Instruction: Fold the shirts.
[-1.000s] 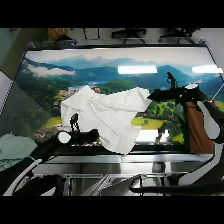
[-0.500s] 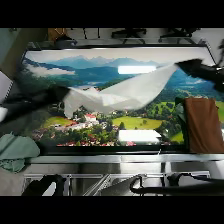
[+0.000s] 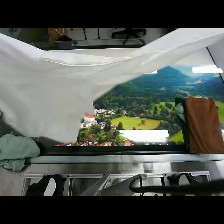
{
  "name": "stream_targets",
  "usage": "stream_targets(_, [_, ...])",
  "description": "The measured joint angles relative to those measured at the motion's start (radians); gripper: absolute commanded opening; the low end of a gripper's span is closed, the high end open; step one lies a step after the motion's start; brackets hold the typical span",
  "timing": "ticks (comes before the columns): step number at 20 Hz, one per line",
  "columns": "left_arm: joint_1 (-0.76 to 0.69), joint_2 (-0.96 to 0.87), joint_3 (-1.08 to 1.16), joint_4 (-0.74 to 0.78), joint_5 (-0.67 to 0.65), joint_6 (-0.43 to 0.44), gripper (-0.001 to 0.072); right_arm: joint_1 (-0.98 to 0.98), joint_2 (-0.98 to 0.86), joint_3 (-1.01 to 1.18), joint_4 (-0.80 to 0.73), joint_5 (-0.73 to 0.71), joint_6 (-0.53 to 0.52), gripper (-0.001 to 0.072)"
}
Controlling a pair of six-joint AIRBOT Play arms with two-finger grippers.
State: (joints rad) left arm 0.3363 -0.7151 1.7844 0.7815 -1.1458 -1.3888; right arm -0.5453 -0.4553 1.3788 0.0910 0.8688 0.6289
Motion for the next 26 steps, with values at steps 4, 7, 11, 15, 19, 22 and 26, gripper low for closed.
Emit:
stream_targets(4, [0.016, -0.085, 0.207, 0.009, -0.095, 0.003, 0.0014, -0.003, 0.059, 0.0, -0.039, -0.067, -0.006, 0.002])
stream_targets(7, [0.019, -0.135, 0.259, 0.045, -0.156, 0.003, 0.0014, -0.003, 0.064, 0.0, -0.102, -0.058, 0.023, 0.002])
stream_targets(11, [-0.006, -0.193, 0.052, 0.075, -0.189, 0.04, 0.0014, 0.002, -0.05, -0.032, -0.208, 0.068, 0.134, 0.0021])
stream_targets(15, [-0.128, -0.322, -0.244, 0.094, -0.132, 0.133, 0.0015, 0.106, -0.283, -0.16, -0.266, 0.161, 0.174, 0.0021])
stream_targets(19, [-0.222, -0.531, -0.446, 0.156, 0.013, 0.179, 0.0015, 0.234, -0.585, -0.27, -0.349, 0.134, 0.199, 0.0021])
stream_targets(22, [-0.239, -0.696, -0.495, 0.178, 0.059, 0.194, 0.0026, 0.273, -0.79, -0.298, -0.352, 0.098, 0.201, 0.0021])
stream_targets(26, [-0.217, -0.858, -0.431, 0.184, 0.009, 0.174, 0.0691, 0.284, -0.908, -0.299, -0.302, 0.085, 0.137, 0.0281])
